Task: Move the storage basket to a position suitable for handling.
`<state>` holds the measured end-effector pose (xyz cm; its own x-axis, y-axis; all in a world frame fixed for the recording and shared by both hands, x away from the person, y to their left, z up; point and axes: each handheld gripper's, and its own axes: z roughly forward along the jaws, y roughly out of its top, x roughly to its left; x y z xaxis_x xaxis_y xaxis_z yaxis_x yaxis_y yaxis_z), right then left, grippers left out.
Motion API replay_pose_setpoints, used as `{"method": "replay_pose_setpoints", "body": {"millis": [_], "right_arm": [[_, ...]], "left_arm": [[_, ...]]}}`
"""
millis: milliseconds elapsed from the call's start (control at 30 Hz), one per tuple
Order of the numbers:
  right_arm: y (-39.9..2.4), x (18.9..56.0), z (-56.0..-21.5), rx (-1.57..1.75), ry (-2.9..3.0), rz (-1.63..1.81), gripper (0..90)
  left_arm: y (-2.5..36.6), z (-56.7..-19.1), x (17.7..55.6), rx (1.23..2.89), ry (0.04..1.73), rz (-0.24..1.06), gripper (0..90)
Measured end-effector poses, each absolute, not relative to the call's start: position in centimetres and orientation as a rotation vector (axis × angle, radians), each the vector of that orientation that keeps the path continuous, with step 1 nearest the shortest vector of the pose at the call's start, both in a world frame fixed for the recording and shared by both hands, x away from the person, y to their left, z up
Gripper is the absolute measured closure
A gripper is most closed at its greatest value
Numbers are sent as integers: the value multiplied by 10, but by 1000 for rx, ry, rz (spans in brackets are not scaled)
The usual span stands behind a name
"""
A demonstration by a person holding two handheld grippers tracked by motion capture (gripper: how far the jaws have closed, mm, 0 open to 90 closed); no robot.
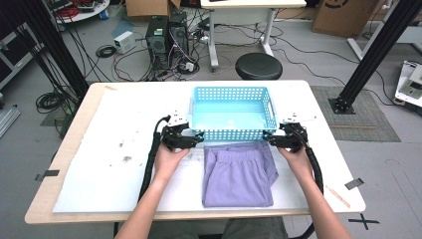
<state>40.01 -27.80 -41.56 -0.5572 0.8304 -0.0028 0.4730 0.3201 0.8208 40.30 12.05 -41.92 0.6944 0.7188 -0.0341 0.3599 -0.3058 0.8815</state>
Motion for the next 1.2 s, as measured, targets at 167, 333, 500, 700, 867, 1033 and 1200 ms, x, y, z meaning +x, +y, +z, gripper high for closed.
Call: {"method": "replay_pose_setpoints", "body": {"millis": [167, 333, 500, 700, 867, 1033, 1200], "right_arm": [[-282, 396, -413, 1153, 2144, 1142, 276], [-290, 391, -412, 1159, 2112, 1151, 254], [-299, 382, -410, 1168, 2079, 1169, 239], [-308, 366, -406, 1161, 2051, 1182, 239], [-315, 355, -407, 1123, 2016, 1171, 257], [-322, 350, -406, 1115, 1962, 1176, 257], [-327, 347, -406, 1111, 1933, 1168, 259]], "left_arm": [[130, -415, 396, 1890, 845, 501, 291], [141, -409, 383, 1873, 846, 522, 272], [156, -405, 364, 1857, 834, 525, 269], [173, -401, 343, 1850, 815, 564, 267], [186, -403, 334, 1812, 811, 543, 266], [194, -405, 332, 1792, 797, 487, 266], [204, -408, 327, 1792, 824, 516, 252]]}}
